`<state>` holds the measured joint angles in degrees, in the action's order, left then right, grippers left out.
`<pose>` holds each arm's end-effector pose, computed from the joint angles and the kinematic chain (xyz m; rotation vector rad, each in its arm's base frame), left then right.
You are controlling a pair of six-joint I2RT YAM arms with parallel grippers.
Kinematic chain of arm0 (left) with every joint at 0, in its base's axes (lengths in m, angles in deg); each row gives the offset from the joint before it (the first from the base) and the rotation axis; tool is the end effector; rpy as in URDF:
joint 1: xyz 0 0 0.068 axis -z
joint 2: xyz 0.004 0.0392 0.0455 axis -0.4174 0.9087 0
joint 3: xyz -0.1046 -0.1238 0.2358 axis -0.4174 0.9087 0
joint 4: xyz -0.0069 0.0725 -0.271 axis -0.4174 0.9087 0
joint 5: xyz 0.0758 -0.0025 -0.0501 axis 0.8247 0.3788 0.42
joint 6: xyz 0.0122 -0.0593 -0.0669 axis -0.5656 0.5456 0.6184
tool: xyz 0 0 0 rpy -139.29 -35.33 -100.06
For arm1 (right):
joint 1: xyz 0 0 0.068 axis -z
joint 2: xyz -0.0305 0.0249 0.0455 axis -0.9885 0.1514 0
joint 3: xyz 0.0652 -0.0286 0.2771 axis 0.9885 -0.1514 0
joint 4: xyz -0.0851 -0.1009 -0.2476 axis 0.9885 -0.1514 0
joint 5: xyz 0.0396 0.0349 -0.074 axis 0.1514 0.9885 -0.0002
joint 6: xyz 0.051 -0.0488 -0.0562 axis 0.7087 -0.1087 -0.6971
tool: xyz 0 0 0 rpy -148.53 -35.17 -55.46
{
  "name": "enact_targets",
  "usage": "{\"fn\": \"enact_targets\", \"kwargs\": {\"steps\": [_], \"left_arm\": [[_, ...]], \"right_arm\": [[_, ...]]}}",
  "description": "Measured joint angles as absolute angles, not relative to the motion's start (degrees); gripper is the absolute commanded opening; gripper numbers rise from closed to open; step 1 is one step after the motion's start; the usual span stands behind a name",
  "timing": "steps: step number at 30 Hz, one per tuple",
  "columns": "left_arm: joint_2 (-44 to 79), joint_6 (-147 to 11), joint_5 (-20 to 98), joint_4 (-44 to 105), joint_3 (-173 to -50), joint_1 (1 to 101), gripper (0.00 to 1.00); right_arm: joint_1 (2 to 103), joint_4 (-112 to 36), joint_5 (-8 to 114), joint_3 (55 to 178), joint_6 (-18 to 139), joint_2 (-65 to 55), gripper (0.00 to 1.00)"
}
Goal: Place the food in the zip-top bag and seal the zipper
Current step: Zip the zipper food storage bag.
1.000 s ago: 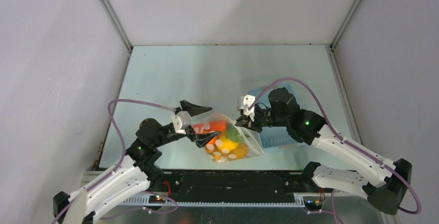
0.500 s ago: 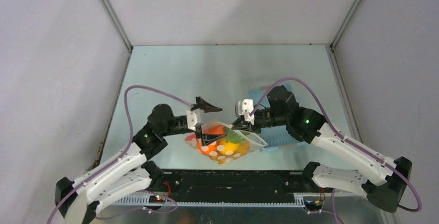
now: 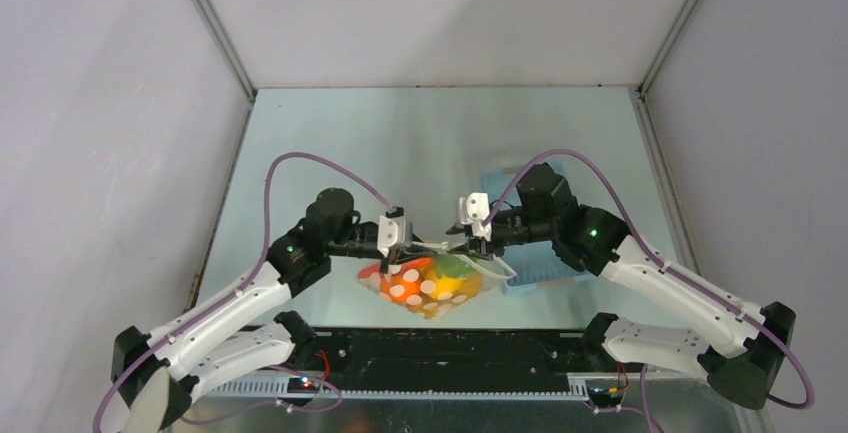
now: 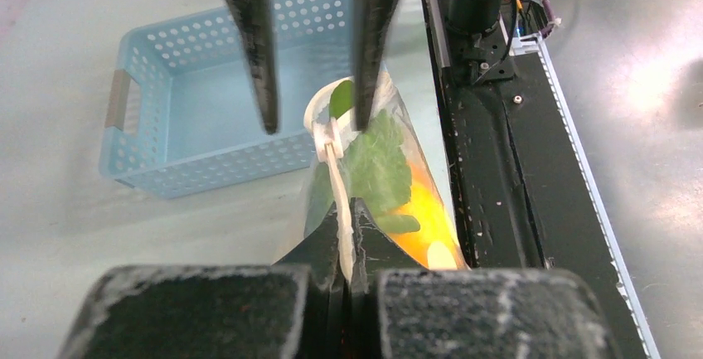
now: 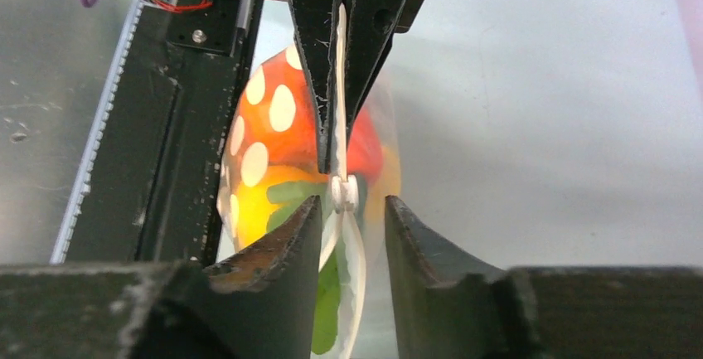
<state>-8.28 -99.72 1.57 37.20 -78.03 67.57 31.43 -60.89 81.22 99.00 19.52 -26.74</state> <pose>0.1354 -0.2043 0.2961 1.4205 1.2359 -1.0057 0.1396 0.2382 0.3465 -1.6132 1.1998 0.7967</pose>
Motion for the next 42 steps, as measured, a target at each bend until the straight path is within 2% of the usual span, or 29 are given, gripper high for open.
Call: {"fn": "enact_targets", "kwargs": {"steps": [2, 4, 10, 16, 20, 21, 23, 25, 28, 34, 42], "left_arm": [[-7.82, -99.63, 1.55, 37.57, -78.07, 67.57, 0.0], [-7.4, -99.0, 1.59, 37.57, -78.07, 67.57, 0.0], [-7.12, -96.11, 2.99, 36.67, -78.07, 67.68, 0.0], [-7.54, -94.69, 3.82, 36.13, -78.05, 67.68, 0.0], [-8.91, -94.54, 4.63, 34.82, -77.44, 67.7, 0.0], [-9.42, -94.32, 5.02, 34.29, -77.16, 67.7, 0.0], [-10.64, -93.64, 6.09, 33.07, -76.26, 67.7, 0.0], [-12.21, -92.9, 6.88, 31.8, -74.97, 67.7, 0.0], [-14.62, -91.96, 8.1, 30.18, -72.87, 67.76, 0.0], [-15.12, -91.43, 9.26, 29.96, -72.37, 67.79, 0.0], [-14.62, -89.38, 10.88, 28.04, -72.22, 67.81, 0.0]], "right_arm": [[31.45, -60.85, 81.22, 99.15, 19.21, -26.74, 0.58], [31.45, -60.83, 81.2, 99.26, 19.21, -26.68, 0.63], [31.45, -60.52, 80.94, 99.41, 20.31, -26.07, 0.66], [31.43, -58.86, 79.74, 99.43, 24.83, -24.58, 0.58], [31.12, -58.03, 79.45, 99.43, 27.28, -23.73, 0.42], [31.03, -57.99, 79.45, 99.43, 27.5, -23.64, 0.34], [30.77, -57.77, 79.45, 99.43, 28.24, -23.6, 0.25], [30.75, -57.46, 79.28, 99.43, 28.74, -23.57, 0.24], [30.75, -56.89, 79.06, 99.43, 29.62, -23.57, 0.31], [30.75, -55.45, 79.19, 99.43, 29.99, -23.55, 0.36], [30.11, -53.4, 79.76, 99.43, 29.94, -23.27, 0.31]]}}
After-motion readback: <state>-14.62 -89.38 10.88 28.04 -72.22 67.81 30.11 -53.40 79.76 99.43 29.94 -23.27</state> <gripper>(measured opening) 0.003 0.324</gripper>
